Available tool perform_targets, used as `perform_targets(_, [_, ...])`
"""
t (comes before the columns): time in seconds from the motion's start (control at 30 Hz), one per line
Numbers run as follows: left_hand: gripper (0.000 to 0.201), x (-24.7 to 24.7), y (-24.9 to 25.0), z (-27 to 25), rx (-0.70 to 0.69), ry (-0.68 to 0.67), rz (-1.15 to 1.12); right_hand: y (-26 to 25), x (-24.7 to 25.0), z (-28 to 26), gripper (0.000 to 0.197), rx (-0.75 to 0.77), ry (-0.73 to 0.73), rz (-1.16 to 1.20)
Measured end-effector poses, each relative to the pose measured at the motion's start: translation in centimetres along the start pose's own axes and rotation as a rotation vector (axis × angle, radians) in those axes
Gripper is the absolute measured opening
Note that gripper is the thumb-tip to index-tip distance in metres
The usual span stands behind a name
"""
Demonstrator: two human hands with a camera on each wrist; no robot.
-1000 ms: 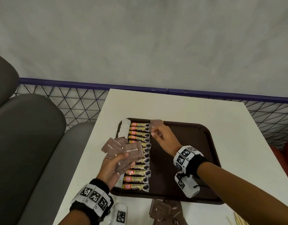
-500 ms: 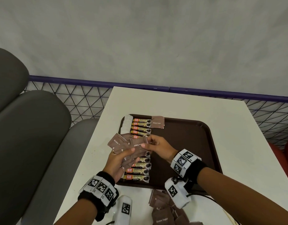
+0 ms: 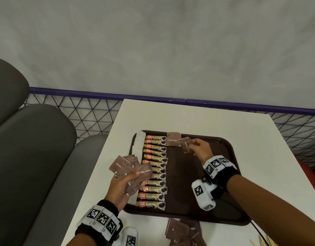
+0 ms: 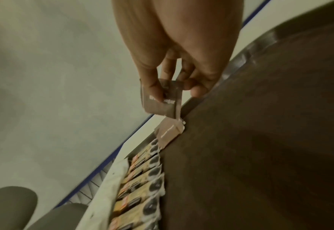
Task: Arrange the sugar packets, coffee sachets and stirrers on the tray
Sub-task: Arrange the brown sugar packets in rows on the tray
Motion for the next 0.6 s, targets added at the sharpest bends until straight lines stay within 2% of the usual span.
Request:
perform_targets(0.1, [0.027,0.3,0.2,0.2,0.000,-0.005,0.000,-0.8,0.1,2.2,0.011,0.048,-0.039,-0.154])
perform_targets(0.23, [0.024,0.1,0.5,0.3,-0.003,-0.022,0.005,-1.5,-1.5,4.0,0.010,0.053,-0.143,-0.335])
perform_targets(0.37, [0.023,0.3,0.6,0.4,-0.001,-0.023,-0.015,-2.4,-3.2,4.9,0.017,0.105,-0.188,-0.546])
perform_targets(0.5, [0.023,0.5,0.8,0.5,0.003,-0.030,0.005,-2.8,-4.5,5.2,0.019,0.132,-0.195,-0.608])
perform_targets(0.6, [0.025,0.8,0.8,0.5,0.011,-0.027,-0.004,-3.0,-5.4,5.3,0.029,0.180,-0.199,-0.654])
Point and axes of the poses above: each hand's wrist, its own z-axis towards the middle knuckle, its own x-axis out of the back of the hand, y = z × x, the point moved 7 cm from there along z, towards the middle knuckle, and after that the axes turned 9 degrees about -y, right-handed, at the moved point
